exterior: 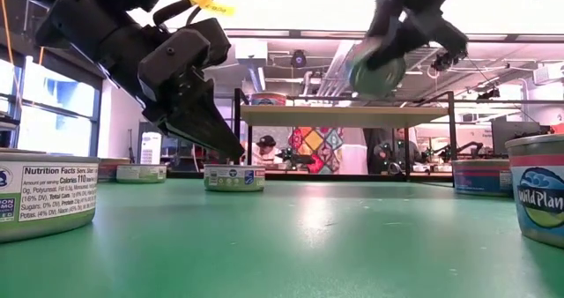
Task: Stack canned seafood by type on shelf
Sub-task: Put the green tuna can on the shelf
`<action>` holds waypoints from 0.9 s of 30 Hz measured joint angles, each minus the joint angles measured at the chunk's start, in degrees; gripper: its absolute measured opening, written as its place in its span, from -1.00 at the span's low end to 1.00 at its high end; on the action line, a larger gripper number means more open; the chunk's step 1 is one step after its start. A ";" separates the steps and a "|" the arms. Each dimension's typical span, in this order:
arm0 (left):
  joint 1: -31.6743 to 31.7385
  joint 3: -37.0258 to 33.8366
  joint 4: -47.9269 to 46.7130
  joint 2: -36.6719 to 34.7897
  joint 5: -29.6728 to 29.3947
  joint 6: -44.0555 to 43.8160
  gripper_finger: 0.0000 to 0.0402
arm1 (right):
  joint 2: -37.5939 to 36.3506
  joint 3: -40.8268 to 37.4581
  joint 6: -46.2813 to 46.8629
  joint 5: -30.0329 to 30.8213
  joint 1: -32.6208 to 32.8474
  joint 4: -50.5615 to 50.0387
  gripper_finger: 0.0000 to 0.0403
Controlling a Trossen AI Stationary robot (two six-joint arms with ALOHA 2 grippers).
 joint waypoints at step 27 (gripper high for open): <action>0.00 0.00 2.52 0.00 -1.12 2.67 -1.00 | -7.35 -4.32 -9.63 -14.12 -34.17 5.57 0.13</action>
